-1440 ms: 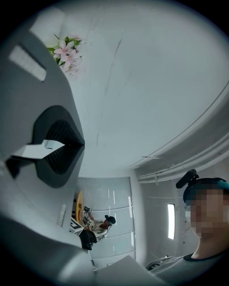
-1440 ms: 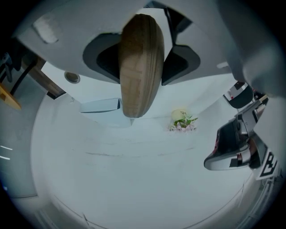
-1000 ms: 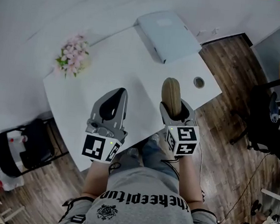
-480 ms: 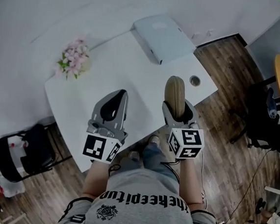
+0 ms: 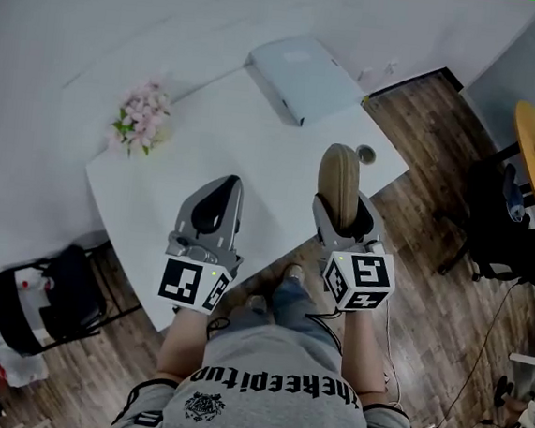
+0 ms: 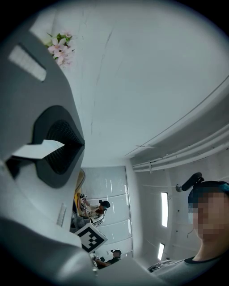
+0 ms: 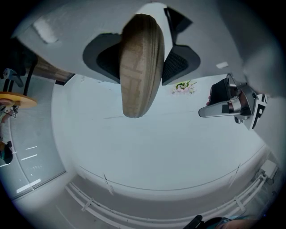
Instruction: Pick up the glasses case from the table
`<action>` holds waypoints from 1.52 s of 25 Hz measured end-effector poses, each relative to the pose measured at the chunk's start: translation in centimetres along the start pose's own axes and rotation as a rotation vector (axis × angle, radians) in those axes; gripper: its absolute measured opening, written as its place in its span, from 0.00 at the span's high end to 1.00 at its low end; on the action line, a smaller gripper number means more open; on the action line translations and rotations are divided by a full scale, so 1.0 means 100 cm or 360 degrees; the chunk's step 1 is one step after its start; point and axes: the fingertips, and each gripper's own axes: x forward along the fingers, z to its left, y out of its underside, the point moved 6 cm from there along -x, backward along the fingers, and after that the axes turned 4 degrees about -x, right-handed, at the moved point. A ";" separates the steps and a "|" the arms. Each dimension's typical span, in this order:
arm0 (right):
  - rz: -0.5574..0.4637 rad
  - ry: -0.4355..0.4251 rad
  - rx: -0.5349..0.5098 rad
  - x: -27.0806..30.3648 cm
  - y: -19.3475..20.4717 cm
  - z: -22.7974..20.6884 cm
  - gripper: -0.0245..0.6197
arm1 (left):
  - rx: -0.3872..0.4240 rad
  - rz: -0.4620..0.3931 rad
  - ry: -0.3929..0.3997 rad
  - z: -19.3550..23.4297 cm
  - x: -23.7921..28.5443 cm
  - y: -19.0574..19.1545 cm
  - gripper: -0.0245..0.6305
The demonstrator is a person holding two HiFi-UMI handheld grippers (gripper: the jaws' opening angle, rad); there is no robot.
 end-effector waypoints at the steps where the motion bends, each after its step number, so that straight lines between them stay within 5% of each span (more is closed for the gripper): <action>1: -0.0012 0.0005 0.0002 -0.003 -0.002 0.000 0.55 | 0.0000 -0.0001 0.0003 -0.001 -0.001 -0.001 0.94; 38: -0.0380 0.0175 -0.0096 -0.084 -0.046 0.007 0.55 | 0.0051 0.0006 0.0108 -0.033 -0.023 -0.013 0.94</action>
